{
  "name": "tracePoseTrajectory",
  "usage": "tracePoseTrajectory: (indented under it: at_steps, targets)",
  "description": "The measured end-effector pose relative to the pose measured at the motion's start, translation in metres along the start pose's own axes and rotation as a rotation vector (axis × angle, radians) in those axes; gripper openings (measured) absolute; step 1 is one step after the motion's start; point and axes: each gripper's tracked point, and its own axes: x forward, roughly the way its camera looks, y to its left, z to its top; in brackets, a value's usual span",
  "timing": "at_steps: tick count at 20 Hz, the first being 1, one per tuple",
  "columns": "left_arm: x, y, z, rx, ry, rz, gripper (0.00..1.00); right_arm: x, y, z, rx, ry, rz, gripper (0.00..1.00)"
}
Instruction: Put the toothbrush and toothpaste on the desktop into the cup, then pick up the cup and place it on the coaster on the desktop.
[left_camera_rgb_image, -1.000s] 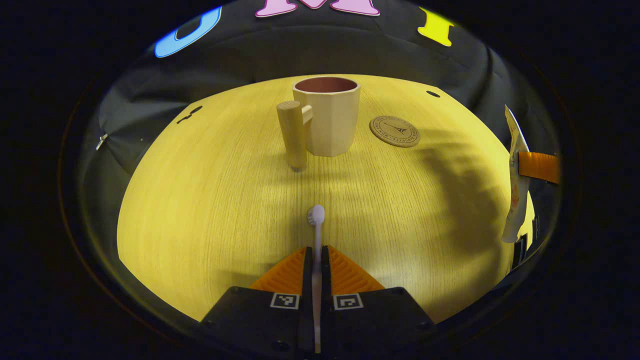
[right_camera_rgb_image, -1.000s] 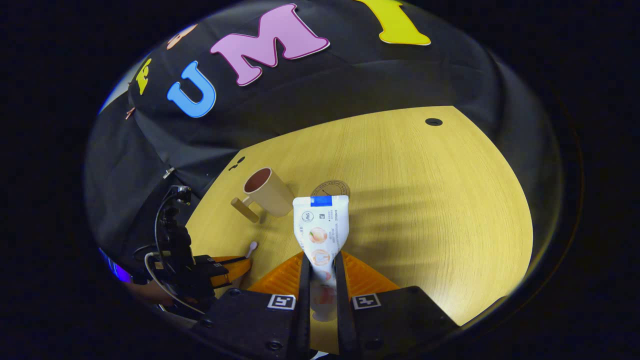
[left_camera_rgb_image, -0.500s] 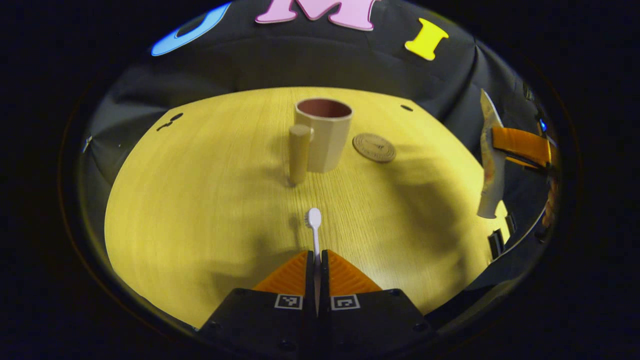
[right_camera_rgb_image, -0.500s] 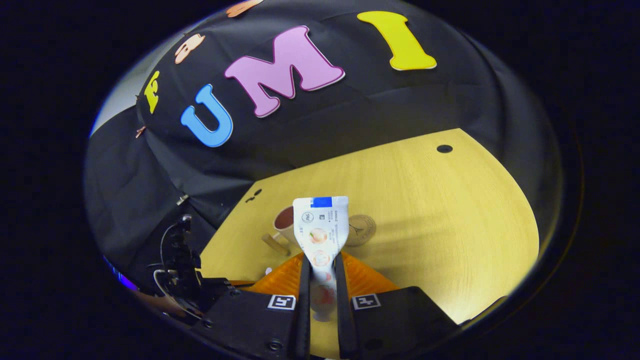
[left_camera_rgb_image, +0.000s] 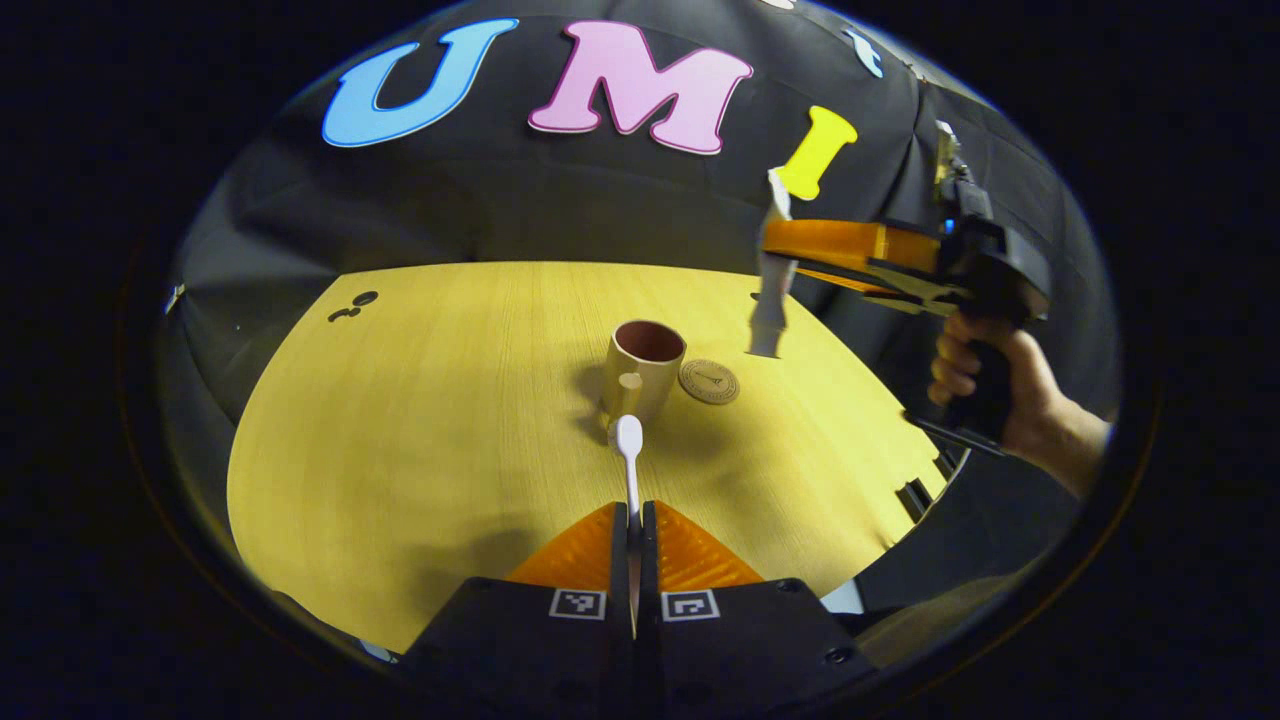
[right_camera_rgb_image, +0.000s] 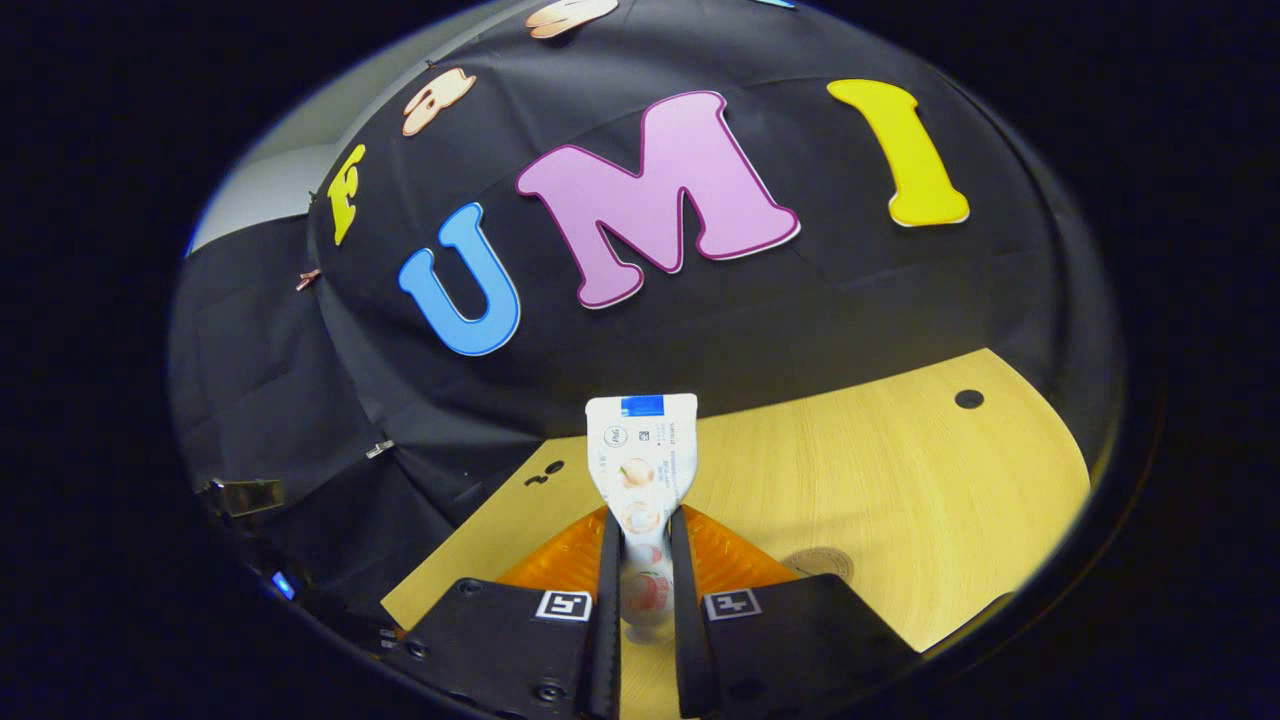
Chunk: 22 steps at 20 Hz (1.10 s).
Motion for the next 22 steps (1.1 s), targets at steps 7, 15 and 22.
tracePoseTrajectory:
  at_steps: [7,15,22]
  targets:
    - [-0.028,0.020,0.016,-0.020,-0.057,0.030,0.06,0.068,-0.006,-0.024,-0.070,0.009,-0.027,0.25]
    - [-0.048,0.043,0.004,-0.025,-0.046,0.080,0.06,0.099,-0.036,-0.067,-0.094,0.069,-0.110,0.26]
    - [-0.045,0.049,0.001,-0.051,-0.039,0.087,0.06,0.093,-0.031,-0.094,-0.059,0.126,-0.113,0.31]
